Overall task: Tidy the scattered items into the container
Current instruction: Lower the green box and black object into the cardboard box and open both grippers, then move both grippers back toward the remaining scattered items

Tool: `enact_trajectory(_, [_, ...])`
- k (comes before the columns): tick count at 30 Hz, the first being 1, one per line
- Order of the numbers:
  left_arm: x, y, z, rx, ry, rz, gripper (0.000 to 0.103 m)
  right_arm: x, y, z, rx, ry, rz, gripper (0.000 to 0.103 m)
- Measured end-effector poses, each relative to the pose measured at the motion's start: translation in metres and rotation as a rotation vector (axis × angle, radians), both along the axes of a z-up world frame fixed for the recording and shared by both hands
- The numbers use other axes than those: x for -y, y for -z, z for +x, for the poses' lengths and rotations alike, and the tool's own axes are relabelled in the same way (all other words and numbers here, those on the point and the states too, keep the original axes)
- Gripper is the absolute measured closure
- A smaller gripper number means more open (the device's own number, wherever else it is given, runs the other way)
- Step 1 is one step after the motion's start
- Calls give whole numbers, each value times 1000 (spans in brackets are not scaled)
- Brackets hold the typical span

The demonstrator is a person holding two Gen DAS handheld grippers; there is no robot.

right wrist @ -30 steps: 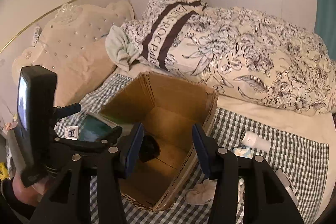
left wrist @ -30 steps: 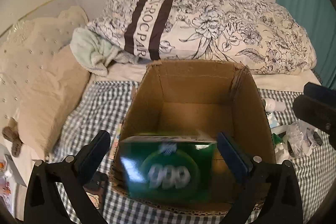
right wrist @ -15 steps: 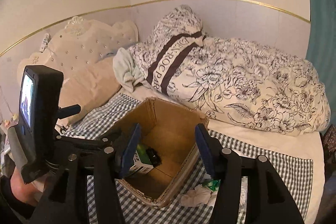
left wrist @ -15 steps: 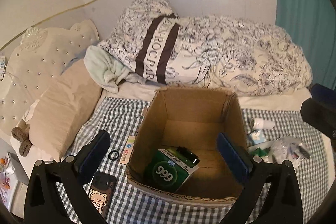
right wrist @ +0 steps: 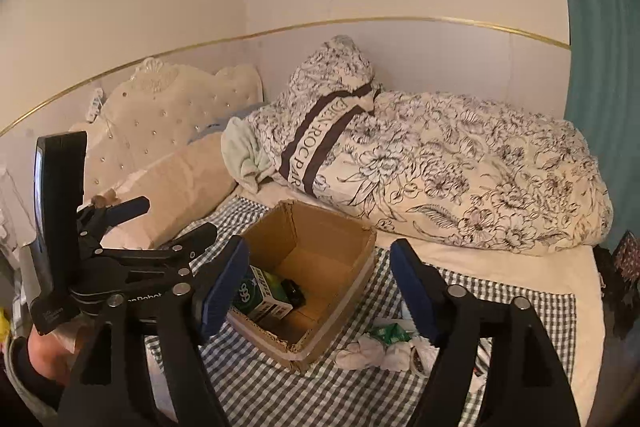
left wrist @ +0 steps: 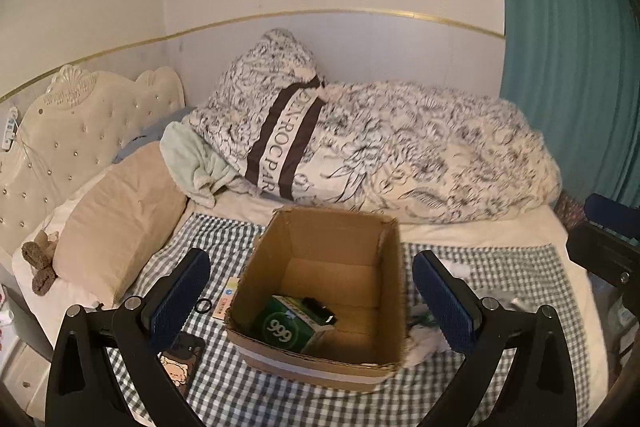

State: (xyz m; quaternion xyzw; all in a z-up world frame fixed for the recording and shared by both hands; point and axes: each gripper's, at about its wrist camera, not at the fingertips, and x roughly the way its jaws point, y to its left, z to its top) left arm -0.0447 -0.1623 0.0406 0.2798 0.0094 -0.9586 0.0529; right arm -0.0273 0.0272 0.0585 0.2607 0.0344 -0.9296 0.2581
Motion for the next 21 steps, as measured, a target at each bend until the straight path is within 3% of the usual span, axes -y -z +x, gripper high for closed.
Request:
enact_trajectory(10, [-34, -25, 38, -51, 52, 1, 0, -42, -39, 50, -59, 29, -21, 11])
enact_trajectory(21, [-69, -30, 63, -67, 92, 17, 0, -87, -50, 75, -69, 135, -8, 0])
